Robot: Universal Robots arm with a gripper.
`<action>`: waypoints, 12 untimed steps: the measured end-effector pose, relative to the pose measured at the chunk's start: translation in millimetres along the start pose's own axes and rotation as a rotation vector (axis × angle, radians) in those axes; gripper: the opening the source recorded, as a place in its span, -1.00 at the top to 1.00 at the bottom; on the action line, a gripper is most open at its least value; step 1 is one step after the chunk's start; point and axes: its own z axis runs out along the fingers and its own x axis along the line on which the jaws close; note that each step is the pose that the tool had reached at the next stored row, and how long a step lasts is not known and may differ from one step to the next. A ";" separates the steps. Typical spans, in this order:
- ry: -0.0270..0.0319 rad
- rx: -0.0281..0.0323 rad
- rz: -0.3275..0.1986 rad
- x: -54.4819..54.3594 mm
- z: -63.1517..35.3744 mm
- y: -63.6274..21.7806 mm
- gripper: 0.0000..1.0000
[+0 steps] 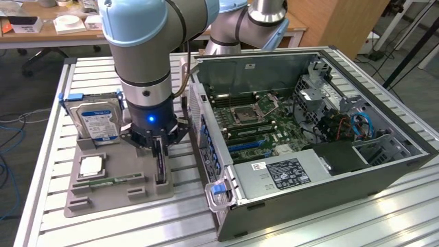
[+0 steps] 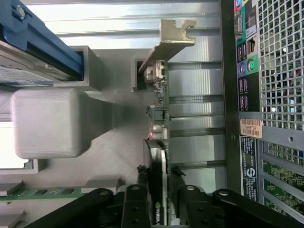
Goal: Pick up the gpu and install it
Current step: 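Pick up the gpu and move the gpu toward the slot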
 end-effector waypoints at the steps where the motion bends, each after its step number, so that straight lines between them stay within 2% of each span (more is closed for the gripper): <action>1: -0.0001 0.0000 0.000 0.0 0.0 0.0 0.41; 12: -0.0001 0.0000 0.000 0.0 0.0 0.0 0.46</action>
